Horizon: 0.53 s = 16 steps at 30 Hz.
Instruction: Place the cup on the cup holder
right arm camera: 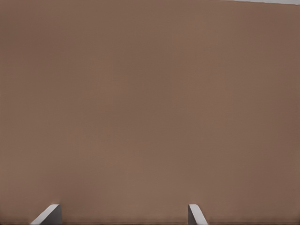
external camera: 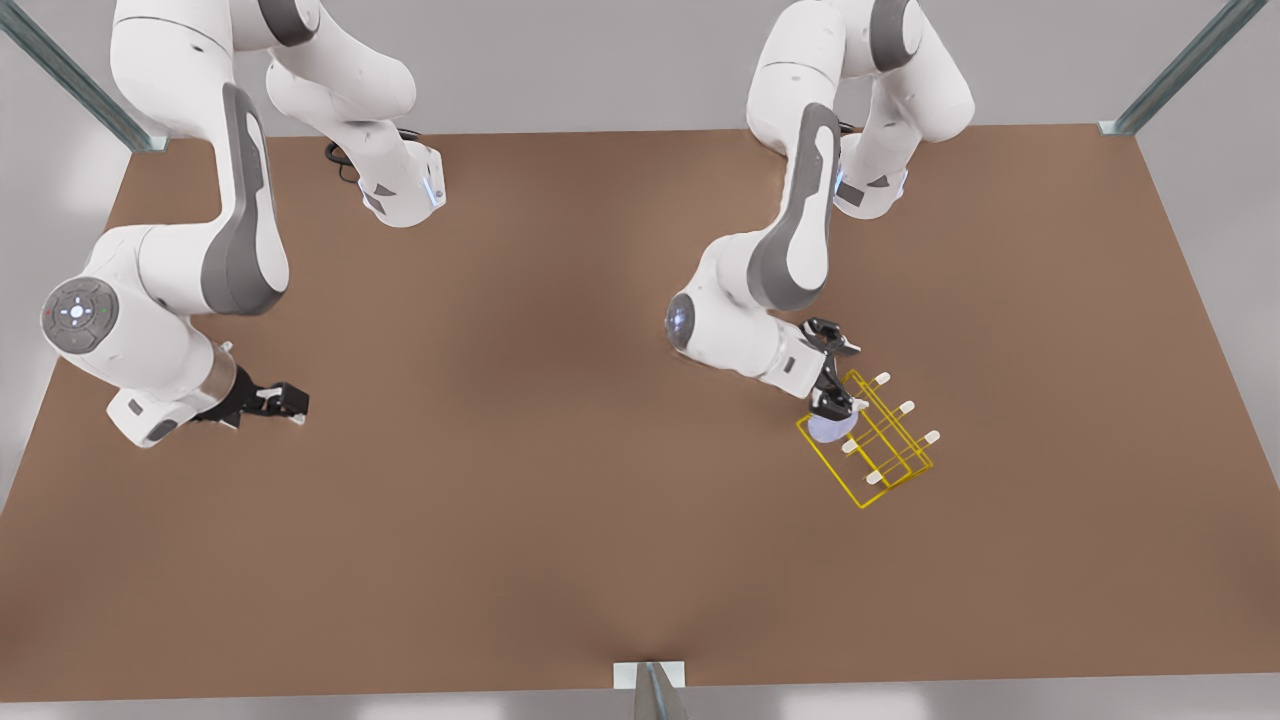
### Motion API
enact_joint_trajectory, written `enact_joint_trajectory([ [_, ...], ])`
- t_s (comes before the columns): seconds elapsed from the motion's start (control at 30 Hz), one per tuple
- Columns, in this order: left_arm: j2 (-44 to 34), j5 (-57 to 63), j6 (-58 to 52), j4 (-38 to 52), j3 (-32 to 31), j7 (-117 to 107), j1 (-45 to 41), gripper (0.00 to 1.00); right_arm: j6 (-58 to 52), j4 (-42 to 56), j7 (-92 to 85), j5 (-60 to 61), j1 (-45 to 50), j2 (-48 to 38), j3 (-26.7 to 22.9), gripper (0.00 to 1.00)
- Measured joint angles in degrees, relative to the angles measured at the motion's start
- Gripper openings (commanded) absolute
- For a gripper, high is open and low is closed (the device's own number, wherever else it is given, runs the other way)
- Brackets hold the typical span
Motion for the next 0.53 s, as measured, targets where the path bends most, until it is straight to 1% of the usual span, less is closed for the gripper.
enact_joint_trajectory([
  [0.03, -3.6, -5.5, -2.5, 5.7, 0.2, 3.9, 4.5, 1.00, 0.0, 0.0, 0.0, 0.0, 0.0, 0.0, 0.0, 1.00],
  [0.07, -7.3, -11.4, -4.9, 9.0, 0.4, 8.7, 9.3, 1.00, 0.0, -0.1, 0.1, 0.0, 0.0, 0.0, 0.0, 1.00],
  [0.13, -10.2, -20.1, -8.6, 11.5, -0.3, 19.7, 16.8, 1.00, 0.0, 0.1, 0.2, 0.0, 0.0, 0.0, 0.0, 1.00],
  [0.17, -11.7, -22.4, -9.6, 12.0, -7.3, 25.5, 24.3, 1.00, 0.0, 0.1, 0.2, 0.0, 0.0, 0.0, 0.0, 1.00],
  [0.2, -14.2, -21.9, -9.7, 11.0, -20.6, 31.0, 34.0, 1.00, -0.1, 0.2, 0.2, 0.0, 0.0, 0.1, 0.0, 1.00],
  [0.23, -17.8, -20.4, -8.4, 6.8, -33.7, 35.6, 43.1, 1.00, -0.1, 0.2, 0.3, 0.0, 0.0, 0.1, 0.0, 1.00],
  [0.27, -22.0, -19.4, -6.0, 0.5, -41.1, 39.8, 48.6, 1.00, -0.1, 0.2, 0.3, 0.0, 0.0, 0.1, 0.0, 1.00],
  [0.3, -24.3, -19.0, -3.9, -2.7, -44.9, 43.8, 51.7, 1.00, -0.1, 0.2, 0.3, 0.0, 0.0, 0.1, 0.0, 1.00],
  [0.37, -23.1, -18.9, -3.5, 1.0, -47.8, 51.1, 53.7, 1.00, 0.0, 0.2, 0.4, 0.0, 0.0, 0.2, 0.0, 1.00],
  [0.53, -22.1, -19.6, -7.2, 6.0, -48.9, 66.2, 54.2, 1.00, 0.0, 0.4, 0.5, 0.0, 0.0, 0.3, 0.0, 1.00],
])
